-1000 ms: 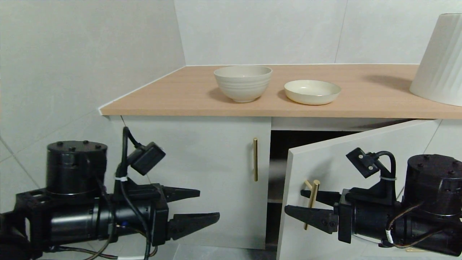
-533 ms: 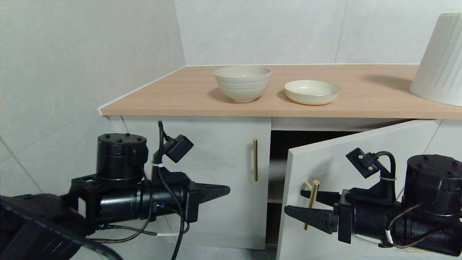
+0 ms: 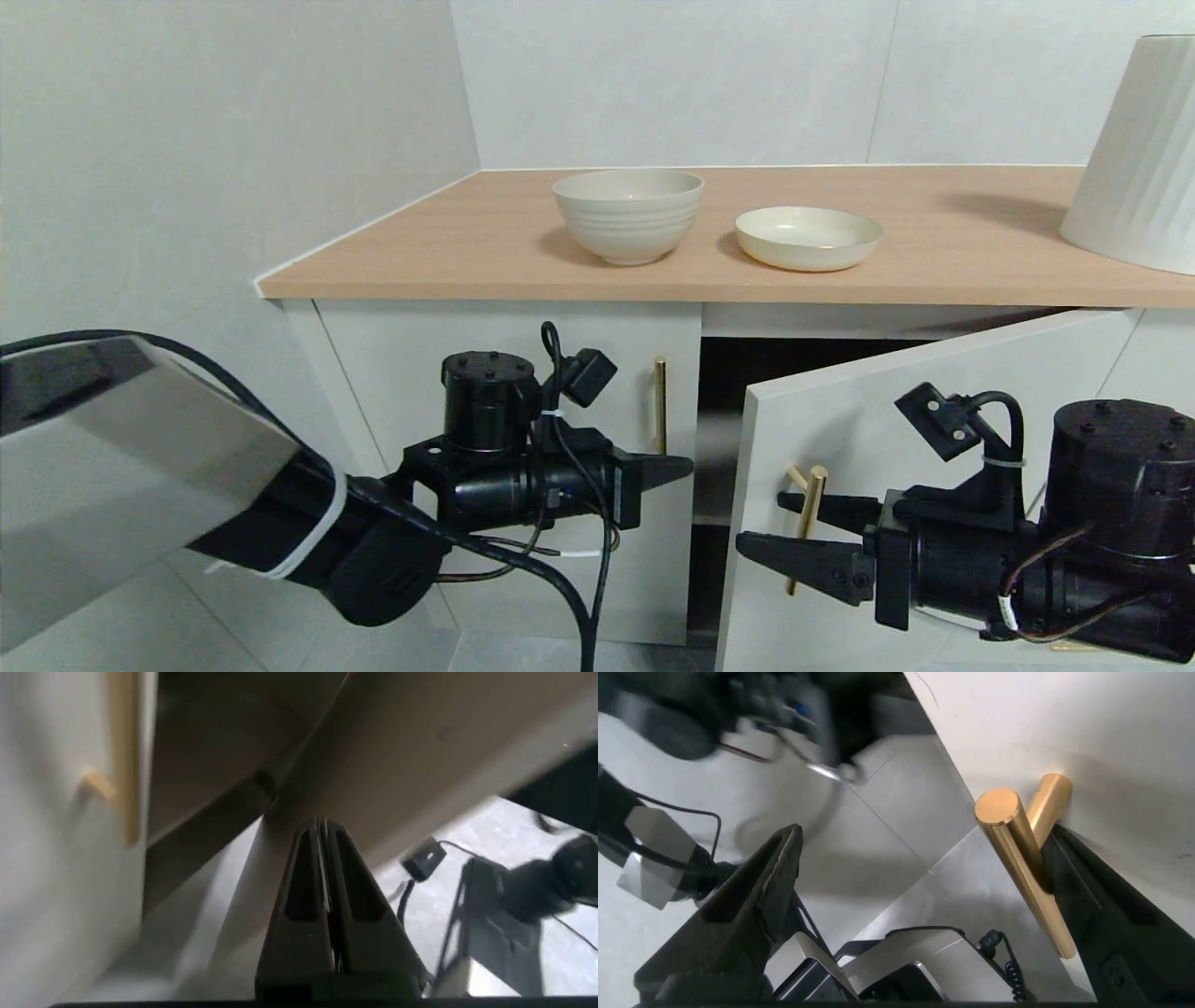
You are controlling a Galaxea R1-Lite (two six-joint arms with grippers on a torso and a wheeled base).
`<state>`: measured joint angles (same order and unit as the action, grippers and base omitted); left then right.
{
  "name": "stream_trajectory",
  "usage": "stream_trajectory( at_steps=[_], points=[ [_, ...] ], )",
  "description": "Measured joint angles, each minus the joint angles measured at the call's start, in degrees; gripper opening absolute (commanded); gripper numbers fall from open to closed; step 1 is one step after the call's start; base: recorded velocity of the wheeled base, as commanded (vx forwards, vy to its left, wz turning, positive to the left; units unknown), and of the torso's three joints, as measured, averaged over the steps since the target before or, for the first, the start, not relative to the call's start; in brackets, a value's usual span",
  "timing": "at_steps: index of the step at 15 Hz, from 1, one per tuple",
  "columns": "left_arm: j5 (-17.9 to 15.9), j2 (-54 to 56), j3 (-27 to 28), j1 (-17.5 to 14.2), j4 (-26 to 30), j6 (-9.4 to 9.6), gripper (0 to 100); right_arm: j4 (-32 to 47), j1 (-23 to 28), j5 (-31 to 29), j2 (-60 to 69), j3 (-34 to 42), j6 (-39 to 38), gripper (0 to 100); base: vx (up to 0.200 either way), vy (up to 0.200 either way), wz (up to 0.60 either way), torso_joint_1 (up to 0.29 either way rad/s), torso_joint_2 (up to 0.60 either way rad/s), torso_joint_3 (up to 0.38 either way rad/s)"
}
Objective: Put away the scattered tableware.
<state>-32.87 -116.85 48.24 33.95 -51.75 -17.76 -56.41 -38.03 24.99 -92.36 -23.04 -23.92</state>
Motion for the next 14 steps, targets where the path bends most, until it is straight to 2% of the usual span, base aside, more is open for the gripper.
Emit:
stream_trajectory(
  at_steps=[6,9,12,14],
  points=[
    [2.24,-8.97,8.7,4.47,-2.69,-1.56,0,0.11,0.22,-0.26,0.32,0.24,0.33,100,0.0,0.0,0.0,0.0,0.0,0.0],
    [3.86,-10.44,9.64,6.31,-6.57,-1.67,0,0.49,1.66,-3.21,0.57,0.33,0.6,100,0.0,0.0,0.0,0.0,0.0,0.0],
    [4.1,-10.45,9.56,6.86,-6.85,-1.72,0,1.97,4.22,-4.46,2.83,0.88,0.85,100,0.0,0.0,0.0,0.0,0.0,0.0],
    [4.05,-10.03,9.34,6.9,-6.58,-1.72,0,6.66,6.21,-4.63,5.92,2.32,1.8,100,0.0,0.0,0.0,0.0,0.0,0.0]
  ],
)
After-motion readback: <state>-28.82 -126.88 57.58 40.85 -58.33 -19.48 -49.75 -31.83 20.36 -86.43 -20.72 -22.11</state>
